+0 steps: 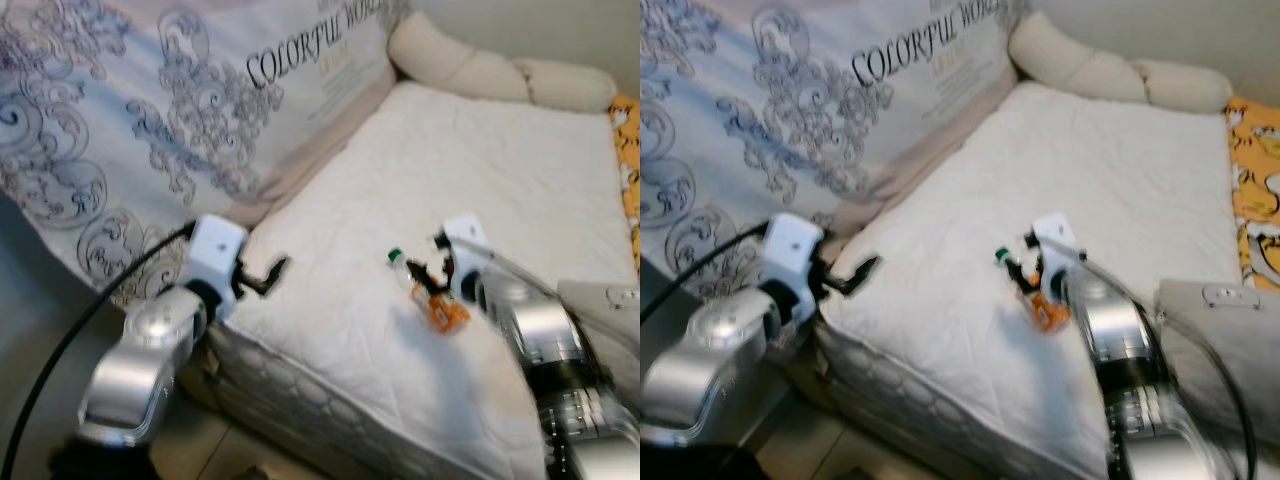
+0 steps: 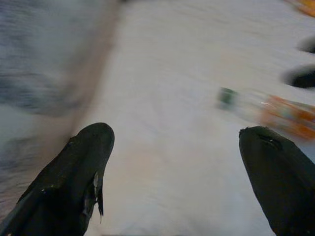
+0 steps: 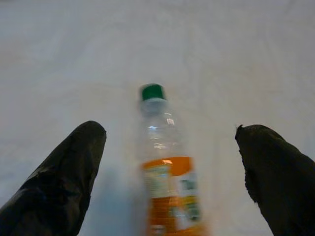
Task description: Clean up the room
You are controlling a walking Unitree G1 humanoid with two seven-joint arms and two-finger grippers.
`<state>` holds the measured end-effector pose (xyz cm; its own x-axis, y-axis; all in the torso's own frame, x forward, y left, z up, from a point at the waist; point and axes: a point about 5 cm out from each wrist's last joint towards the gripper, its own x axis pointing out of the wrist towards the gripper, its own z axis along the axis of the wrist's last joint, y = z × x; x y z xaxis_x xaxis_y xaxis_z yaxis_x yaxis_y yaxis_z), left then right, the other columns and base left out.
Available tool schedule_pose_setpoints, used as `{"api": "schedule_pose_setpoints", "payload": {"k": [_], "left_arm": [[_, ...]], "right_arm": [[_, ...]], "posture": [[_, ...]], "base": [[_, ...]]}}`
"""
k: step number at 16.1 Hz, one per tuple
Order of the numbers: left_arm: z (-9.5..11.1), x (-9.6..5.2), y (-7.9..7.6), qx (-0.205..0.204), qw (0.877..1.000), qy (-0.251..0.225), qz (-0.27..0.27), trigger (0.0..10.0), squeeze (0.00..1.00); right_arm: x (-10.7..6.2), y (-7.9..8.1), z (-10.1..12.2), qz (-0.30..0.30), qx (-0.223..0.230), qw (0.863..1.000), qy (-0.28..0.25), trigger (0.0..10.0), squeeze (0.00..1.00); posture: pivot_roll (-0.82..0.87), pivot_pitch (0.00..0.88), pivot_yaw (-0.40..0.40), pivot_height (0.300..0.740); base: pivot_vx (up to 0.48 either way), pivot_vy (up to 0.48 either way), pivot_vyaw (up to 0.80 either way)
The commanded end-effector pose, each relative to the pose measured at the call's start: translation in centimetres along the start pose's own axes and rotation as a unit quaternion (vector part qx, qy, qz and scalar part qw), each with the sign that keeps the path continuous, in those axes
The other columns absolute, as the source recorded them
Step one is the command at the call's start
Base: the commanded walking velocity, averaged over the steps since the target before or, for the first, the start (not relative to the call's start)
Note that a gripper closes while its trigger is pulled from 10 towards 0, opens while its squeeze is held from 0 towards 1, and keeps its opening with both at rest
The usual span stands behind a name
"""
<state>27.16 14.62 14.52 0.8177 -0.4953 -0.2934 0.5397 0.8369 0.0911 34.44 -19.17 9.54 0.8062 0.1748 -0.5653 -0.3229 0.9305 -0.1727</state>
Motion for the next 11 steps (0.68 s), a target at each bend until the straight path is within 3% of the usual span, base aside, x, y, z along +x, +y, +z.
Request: {"api": "schedule_pose_setpoints", "payload": {"k": [1,5,11], "left_arm": [[-0.2,0.0,-0.5,-0.001,0.999,0.024,-0.048,10.0,0.0],[0.5,-0.4,-0.6,0.011,0.995,0.043,-0.094,10.0,0.0],[0.5,-2.0,-2.6,0.017,0.983,0.075,-0.169,10.0,0.0]], "right_arm": [[0.6,-0.2,-0.8,0.008,-0.012,0.999,0.032,10.0,0.0],[1.5,-0.9,-1.4,0.001,0.017,0.996,0.086,10.0,0.0],[1.4,-1.3,-5.2,-0.022,0.003,0.985,0.173,10.0,0.0]], "posture": [[0.08,0.0,0.025,0.74],[0.11,0.0,0.037,0.74],[0.13,0.0,0.051,0.74]], "base": [[0.0,0.0,0.0],[0.0,0.0,0.0],[0.0,0.0,0.0]]}}
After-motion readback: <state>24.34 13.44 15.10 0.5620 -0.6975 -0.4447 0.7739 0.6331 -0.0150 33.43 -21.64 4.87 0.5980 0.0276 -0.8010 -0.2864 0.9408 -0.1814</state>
